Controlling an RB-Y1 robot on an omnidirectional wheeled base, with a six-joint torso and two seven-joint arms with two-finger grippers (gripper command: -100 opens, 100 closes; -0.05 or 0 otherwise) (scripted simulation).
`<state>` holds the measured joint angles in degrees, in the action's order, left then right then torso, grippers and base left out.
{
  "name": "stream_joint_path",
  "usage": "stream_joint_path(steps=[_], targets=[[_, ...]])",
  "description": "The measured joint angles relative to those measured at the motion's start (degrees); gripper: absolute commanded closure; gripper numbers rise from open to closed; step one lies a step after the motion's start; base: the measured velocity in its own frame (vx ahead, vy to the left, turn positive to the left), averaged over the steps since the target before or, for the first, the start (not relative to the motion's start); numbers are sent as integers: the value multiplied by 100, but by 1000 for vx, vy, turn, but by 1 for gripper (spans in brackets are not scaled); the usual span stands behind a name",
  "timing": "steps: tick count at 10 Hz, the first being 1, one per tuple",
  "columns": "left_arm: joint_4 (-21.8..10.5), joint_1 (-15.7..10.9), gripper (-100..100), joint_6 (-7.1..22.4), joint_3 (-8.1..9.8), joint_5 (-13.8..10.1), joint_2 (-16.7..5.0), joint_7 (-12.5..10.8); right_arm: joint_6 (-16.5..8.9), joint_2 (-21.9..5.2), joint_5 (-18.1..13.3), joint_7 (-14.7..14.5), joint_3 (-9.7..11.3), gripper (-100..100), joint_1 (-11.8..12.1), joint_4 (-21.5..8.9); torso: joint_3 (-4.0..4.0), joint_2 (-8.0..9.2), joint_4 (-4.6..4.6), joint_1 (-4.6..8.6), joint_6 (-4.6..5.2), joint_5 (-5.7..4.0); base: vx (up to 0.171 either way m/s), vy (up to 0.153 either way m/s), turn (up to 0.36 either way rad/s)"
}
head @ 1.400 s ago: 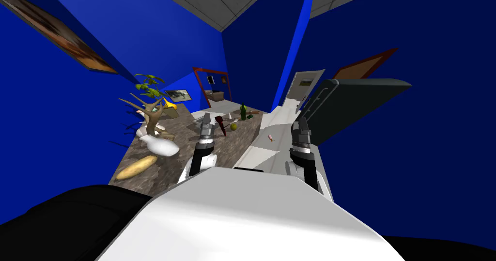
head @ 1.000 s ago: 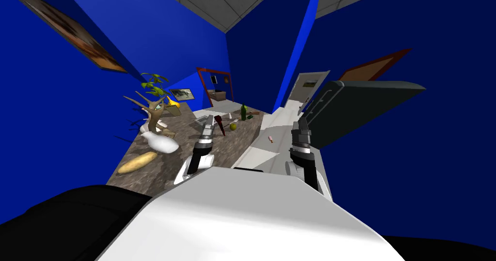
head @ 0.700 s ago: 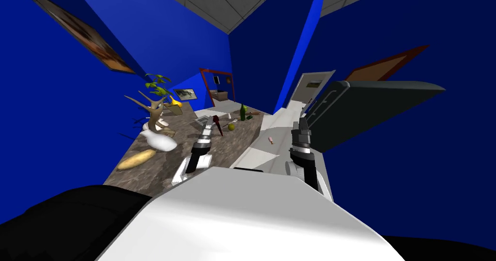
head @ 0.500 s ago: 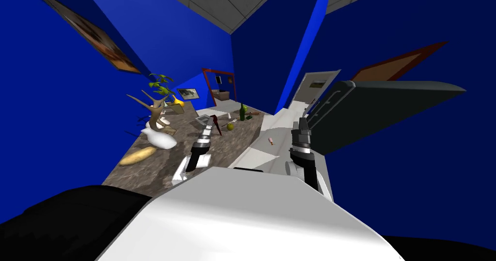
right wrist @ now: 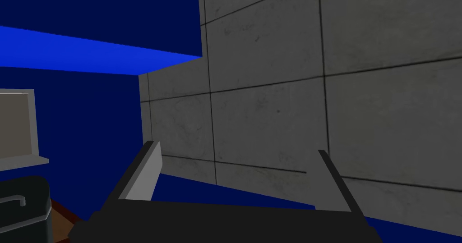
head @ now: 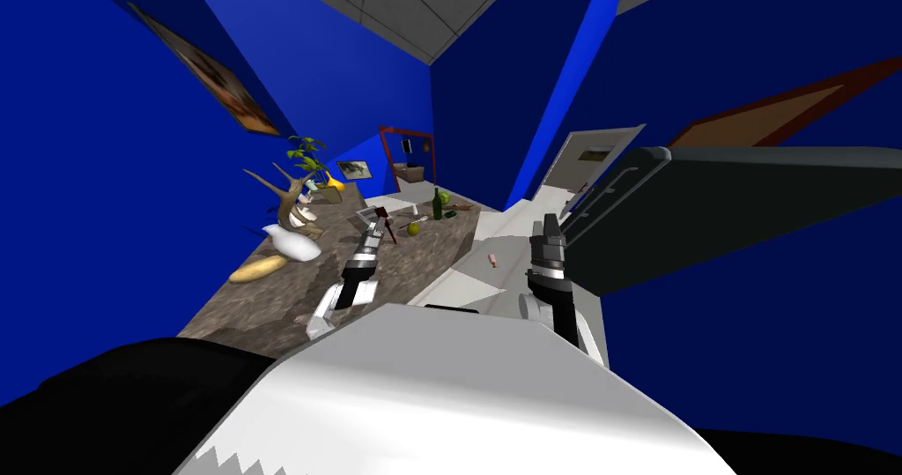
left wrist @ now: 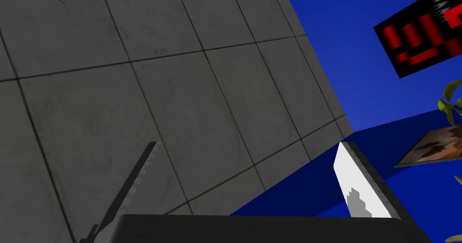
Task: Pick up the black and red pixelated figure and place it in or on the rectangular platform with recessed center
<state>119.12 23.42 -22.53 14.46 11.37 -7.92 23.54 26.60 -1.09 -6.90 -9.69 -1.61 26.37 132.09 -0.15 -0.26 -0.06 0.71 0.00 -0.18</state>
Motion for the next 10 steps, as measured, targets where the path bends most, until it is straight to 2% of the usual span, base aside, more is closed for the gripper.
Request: stream_joint_path(steps=[3, 6, 8, 10], targets=[[-347, -83, -100, 89, 310, 200, 50, 380, 0, -1, 0, 0, 0, 0, 0, 0, -4, -6, -1, -19, 1, 4, 46, -154, 109], [-604, -180, -100, 336, 633, 418, 32, 661, 0, -1, 0, 0, 0, 0, 0, 0, -6, -10, -2, -18, 2, 3, 59, -148, 83], [-905, -268, -100, 448, 855, 588, 31, 853, 0, -1, 0, 0, -1, 0, 0, 0, -12, -20, -5, -37, 1, 8, 105, -95, 45], [-993, -216, -100, 632, 1050, 763, 27, 971, 0, -2, 0, 0, -1, 0, 1, 0, -20, -35, -8, -53, 2, 11, 99, -50, 19]])
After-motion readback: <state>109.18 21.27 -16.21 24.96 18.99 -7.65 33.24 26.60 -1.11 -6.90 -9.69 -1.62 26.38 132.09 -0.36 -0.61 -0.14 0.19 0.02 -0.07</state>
